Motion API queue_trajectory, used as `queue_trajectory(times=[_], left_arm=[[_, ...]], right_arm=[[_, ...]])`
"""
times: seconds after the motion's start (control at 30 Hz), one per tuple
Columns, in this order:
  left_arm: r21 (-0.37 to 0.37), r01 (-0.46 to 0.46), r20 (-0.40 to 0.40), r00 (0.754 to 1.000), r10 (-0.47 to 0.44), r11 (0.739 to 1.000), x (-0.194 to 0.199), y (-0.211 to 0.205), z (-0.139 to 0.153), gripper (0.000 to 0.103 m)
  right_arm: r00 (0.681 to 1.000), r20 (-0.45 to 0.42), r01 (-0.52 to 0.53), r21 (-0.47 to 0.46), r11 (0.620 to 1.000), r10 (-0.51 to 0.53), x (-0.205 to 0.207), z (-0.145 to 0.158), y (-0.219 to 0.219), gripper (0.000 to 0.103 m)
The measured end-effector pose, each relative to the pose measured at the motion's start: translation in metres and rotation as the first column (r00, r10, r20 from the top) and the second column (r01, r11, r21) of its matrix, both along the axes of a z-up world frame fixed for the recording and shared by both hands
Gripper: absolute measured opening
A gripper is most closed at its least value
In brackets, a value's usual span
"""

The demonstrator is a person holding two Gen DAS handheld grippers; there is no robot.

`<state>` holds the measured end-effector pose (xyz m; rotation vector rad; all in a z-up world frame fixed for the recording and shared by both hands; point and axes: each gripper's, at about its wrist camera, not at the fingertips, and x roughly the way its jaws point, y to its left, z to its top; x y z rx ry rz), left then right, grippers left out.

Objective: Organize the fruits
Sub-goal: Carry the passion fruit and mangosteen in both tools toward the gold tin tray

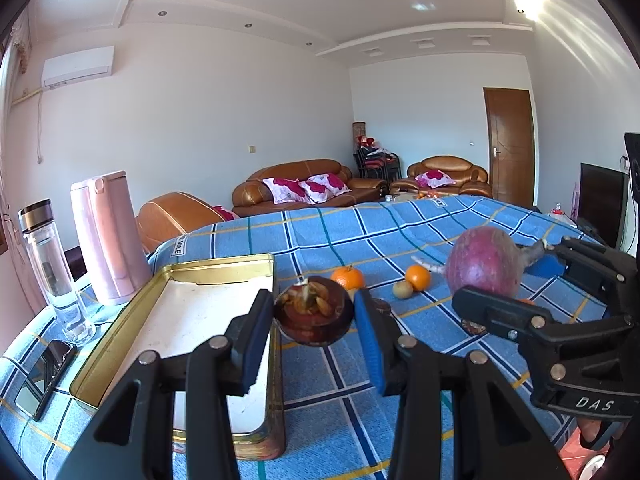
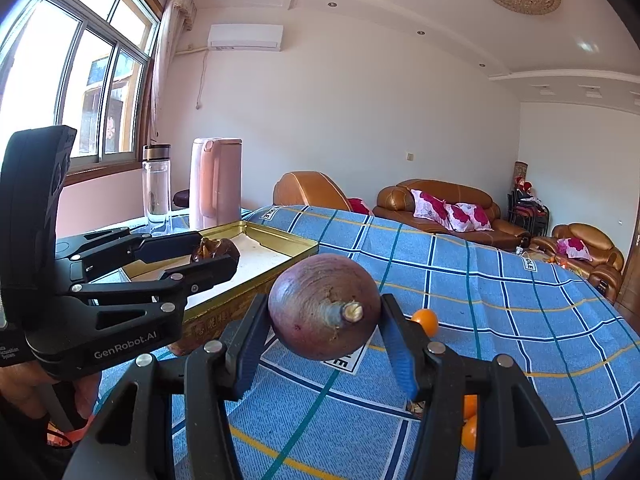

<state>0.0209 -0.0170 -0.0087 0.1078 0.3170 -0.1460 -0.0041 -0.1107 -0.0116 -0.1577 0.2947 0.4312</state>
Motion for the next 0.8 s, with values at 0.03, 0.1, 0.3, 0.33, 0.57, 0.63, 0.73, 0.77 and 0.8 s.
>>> queue_trajectory(times=[0.03,0.1,0.3,0.33,0.57,0.63,0.73,0.77,0.8], left_arm=[[0.001,-0.002,0.001,1.0,0.002,1.0,0.0,0.0,0.0,0.043],[0.0,-0.006,0.002,1.0,0.006,1.0,0.0,0.001,0.001,0.043],[-0.003,-0.018,0.007,1.0,0.018,1.0,0.002,0.006,0.005,0.043],[-0.005,-0.019,0.008,1.0,0.019,1.0,0.003,0.007,0.005,0.043],[-0.012,-0.037,0.006,0.999,0.037,0.999,0.008,0.015,0.006,0.043],[-0.012,-0.042,0.006,0.999,0.042,0.999,0.009,0.017,0.006,0.043],[-0.015,-0.049,0.007,0.999,0.049,0.999,0.012,0.022,0.007,0.043],[-0.016,-0.051,0.006,0.999,0.051,0.999,0.013,0.024,0.007,0.043],[-0.015,-0.053,0.005,0.999,0.053,0.998,0.014,0.025,0.007,0.043]], right_arm=[[1.0,0.002,-0.001,0.0,1.0,0.001,0.0,0.0,0.0,0.056],[1.0,0.004,-0.004,-0.001,1.0,0.004,0.001,0.002,0.002,0.056],[1.0,0.012,-0.018,-0.006,1.0,0.018,0.006,0.006,0.009,0.056],[1.0,0.013,-0.02,-0.007,1.0,0.02,0.006,0.007,0.01,0.056],[0.999,0.019,-0.041,-0.013,0.999,0.041,0.012,0.011,0.02,0.056],[0.999,0.022,-0.049,-0.014,0.999,0.05,0.014,0.013,0.024,0.056],[0.998,0.026,-0.063,-0.021,0.998,0.063,0.017,0.016,0.03,0.056],[0.997,0.027,-0.067,-0.024,0.997,0.068,0.018,0.017,0.033,0.056],[0.997,0.026,-0.073,-0.025,0.997,0.074,0.019,0.018,0.035,0.056]])
